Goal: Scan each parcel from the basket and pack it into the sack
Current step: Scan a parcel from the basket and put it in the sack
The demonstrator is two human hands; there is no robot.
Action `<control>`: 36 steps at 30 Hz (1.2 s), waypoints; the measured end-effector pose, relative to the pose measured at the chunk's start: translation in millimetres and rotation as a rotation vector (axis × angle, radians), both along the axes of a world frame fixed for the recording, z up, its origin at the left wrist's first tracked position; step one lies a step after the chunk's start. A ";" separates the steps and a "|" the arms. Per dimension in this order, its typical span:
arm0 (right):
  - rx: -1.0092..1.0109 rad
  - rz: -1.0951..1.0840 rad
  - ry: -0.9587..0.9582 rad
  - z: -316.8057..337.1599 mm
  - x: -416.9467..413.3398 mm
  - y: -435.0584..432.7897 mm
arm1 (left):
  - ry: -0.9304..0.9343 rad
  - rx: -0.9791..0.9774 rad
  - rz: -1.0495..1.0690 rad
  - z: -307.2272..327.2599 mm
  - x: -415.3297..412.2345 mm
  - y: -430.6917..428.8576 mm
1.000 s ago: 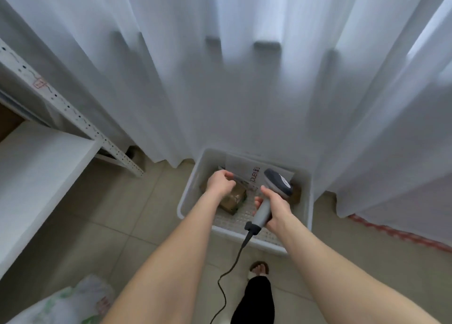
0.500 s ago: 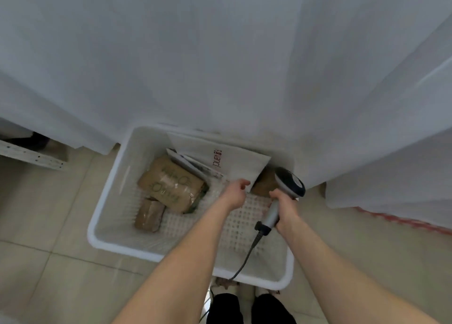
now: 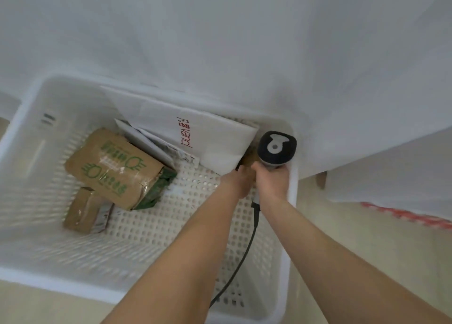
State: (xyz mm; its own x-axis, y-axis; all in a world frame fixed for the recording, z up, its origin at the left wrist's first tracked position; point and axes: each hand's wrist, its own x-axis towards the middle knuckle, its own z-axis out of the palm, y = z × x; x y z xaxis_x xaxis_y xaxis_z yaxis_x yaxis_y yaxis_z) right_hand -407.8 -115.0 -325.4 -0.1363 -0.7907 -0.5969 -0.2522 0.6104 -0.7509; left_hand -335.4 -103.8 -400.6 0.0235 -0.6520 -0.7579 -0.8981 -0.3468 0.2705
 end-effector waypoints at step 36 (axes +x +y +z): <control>0.520 -0.045 -0.265 -8.1 8.6 34.8 | 0.081 -0.099 1.036 22.8 85.7 99.1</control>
